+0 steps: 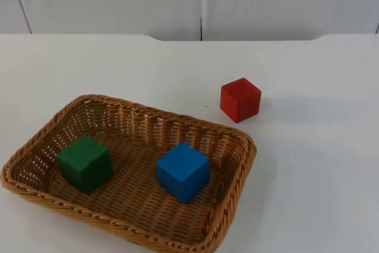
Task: Pick up one cube with each hand and place exactly two cubes into the same basket, leaving the remaining cube outside.
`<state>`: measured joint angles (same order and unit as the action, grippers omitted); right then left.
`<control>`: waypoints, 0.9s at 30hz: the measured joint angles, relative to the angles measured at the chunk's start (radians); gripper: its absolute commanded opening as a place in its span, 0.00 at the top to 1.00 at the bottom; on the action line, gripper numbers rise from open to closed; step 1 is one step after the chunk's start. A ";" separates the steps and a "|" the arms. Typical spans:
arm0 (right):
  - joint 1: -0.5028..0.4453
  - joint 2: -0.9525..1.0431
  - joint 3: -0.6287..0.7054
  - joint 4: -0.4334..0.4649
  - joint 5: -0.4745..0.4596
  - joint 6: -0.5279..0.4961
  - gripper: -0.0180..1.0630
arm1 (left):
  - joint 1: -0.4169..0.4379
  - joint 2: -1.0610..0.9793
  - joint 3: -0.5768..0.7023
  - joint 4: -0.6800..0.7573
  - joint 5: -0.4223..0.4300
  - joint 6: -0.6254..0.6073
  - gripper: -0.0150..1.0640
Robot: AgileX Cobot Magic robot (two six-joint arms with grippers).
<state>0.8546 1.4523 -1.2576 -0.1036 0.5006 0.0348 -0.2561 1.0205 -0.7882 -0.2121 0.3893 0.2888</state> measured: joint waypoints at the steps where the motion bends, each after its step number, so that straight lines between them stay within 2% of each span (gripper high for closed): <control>1: 0.000 -0.011 0.000 -0.011 0.019 0.000 0.33 | 0.000 -0.010 0.000 -0.002 0.009 0.000 0.20; 10: 0.000 -0.079 0.023 -0.018 0.049 0.000 0.33 | 0.000 -0.032 0.000 -0.002 0.072 0.000 0.20; 27: 0.000 -0.294 0.256 -0.018 0.028 0.000 0.33 | 0.000 -0.206 0.002 -0.002 0.160 0.000 0.20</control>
<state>0.8546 1.1588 -1.0017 -0.1218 0.5286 0.0348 -0.2561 0.8149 -0.7858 -0.2139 0.5495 0.2888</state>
